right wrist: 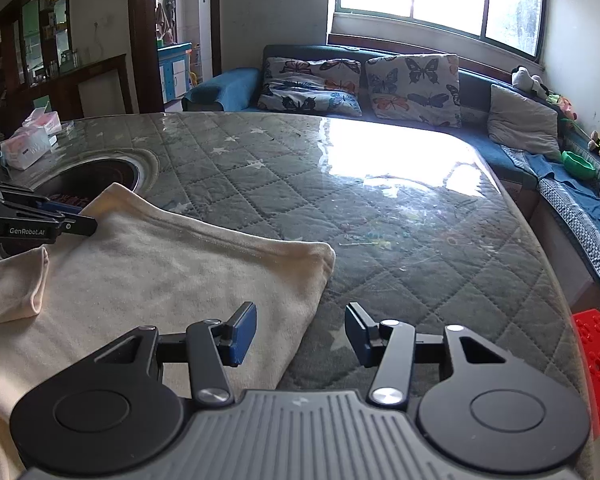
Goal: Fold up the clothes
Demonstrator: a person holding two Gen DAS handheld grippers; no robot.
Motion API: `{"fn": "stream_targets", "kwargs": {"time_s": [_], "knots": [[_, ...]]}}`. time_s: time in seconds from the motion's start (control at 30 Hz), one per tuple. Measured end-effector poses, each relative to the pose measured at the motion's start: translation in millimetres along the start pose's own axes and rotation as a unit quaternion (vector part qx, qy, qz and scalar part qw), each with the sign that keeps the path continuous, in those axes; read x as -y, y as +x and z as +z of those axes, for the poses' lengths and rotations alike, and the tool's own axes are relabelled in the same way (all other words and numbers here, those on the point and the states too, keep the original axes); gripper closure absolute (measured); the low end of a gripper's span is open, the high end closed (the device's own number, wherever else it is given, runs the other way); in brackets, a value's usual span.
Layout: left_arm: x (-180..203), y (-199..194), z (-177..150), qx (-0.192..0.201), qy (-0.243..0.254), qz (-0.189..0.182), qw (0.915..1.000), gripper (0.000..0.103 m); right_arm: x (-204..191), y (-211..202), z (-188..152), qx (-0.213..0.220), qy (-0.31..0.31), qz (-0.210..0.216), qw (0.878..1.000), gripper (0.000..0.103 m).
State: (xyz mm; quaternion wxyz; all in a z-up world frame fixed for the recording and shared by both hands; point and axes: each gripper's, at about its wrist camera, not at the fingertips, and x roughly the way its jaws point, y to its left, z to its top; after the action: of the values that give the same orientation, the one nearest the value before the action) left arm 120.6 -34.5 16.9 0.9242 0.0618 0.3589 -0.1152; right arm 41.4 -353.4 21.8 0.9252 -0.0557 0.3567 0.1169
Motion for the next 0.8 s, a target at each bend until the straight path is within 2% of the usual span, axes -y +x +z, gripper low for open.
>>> {"fn": "stream_targets", "kwargs": {"time_s": [0.13,0.23,0.37,0.47,0.63,0.8], "knots": [[13.0,-13.9,-2.0,0.024,0.016,-0.02,0.9994,0.098,1.1,0.4,1.4,0.001,-0.001,0.002,1.0,0.053],[30.2,-30.9,-7.4,0.042,0.047,-0.044,0.997,0.098,1.1,0.7,2.4,0.002,-0.001,0.0,1.0,0.053],[48.7,-43.9,-18.2,0.039,0.084,-0.095,0.9912,0.092,2.2,1.6,3.2,0.0,0.0,-0.002,1.0,0.053],[50.5,-46.5,-23.4,0.035,0.088,-0.11,0.9894,0.092,1.6,2.2,3.9,-0.002,-0.001,-0.001,1.0,0.053],[38.0,-49.7,-18.9,0.051,0.06,-0.086,0.9932,0.089,0.4,4.0,6.1,-0.003,-0.003,0.001,1.0,0.053],[20.1,-44.8,-12.1,0.052,0.016,-0.046,0.9975,0.068,2.0,9.1,7.1,-0.007,0.001,0.004,1.0,0.053]]}}
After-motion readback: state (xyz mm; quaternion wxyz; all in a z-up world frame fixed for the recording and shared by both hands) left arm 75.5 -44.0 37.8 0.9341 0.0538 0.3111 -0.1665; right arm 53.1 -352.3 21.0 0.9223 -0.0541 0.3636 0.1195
